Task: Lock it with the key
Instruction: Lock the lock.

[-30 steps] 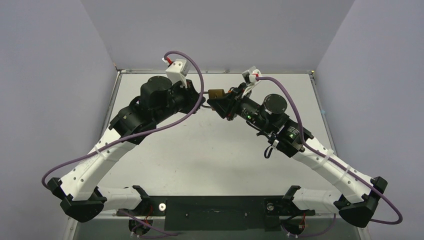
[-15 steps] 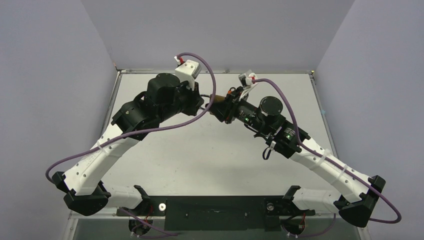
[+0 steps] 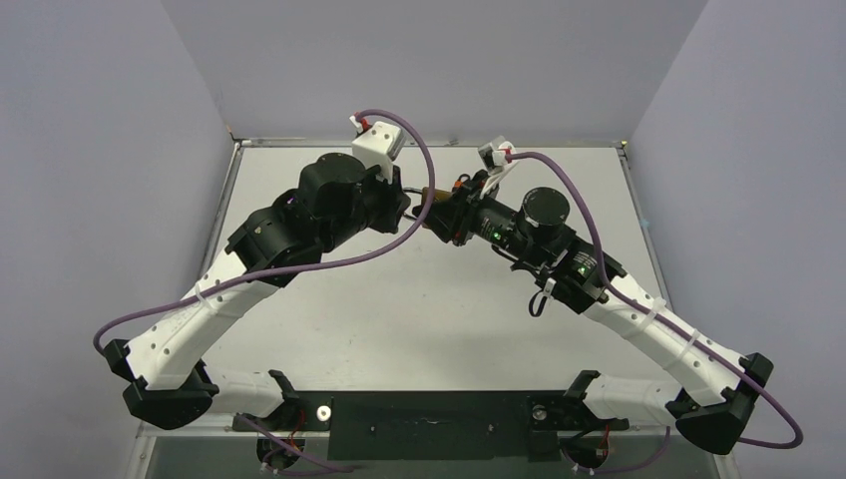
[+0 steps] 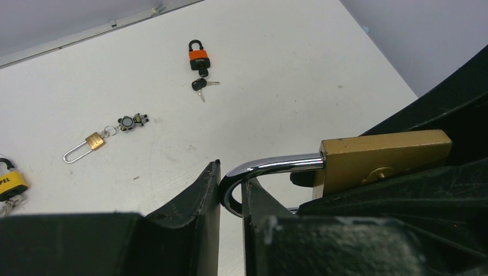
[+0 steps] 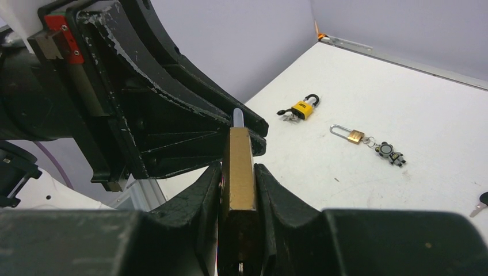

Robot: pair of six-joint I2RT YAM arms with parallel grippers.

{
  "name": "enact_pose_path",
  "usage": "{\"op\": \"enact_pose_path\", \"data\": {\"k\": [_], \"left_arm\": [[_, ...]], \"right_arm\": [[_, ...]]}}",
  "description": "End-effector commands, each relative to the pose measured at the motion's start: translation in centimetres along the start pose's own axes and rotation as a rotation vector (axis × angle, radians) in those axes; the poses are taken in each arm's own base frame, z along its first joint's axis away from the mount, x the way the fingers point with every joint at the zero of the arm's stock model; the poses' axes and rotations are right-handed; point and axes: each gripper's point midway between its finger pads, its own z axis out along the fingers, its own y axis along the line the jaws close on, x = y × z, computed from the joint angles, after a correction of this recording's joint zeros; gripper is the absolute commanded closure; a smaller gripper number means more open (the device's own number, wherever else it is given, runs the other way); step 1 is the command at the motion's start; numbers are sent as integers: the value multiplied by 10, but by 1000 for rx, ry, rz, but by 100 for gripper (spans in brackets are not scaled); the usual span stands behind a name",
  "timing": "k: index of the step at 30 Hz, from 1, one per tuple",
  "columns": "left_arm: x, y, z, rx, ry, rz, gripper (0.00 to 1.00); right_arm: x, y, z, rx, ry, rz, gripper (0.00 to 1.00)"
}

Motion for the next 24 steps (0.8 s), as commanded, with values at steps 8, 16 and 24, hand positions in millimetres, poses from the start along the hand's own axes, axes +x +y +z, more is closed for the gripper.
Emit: {"op": "enact_pose_path", "data": {"k": [8, 16, 24], "left_arm": [[-101, -222, -166, 1181, -359, -114, 100], [-97, -229, -170, 1226, -346, -125, 100], [-97, -228, -171, 1216, -354, -121, 100]], "right_arm": [[132, -31, 45, 32, 355, 57, 100], [140, -31, 53, 20, 371, 64, 100], [147, -32, 58, 16, 385, 82, 100]]}}
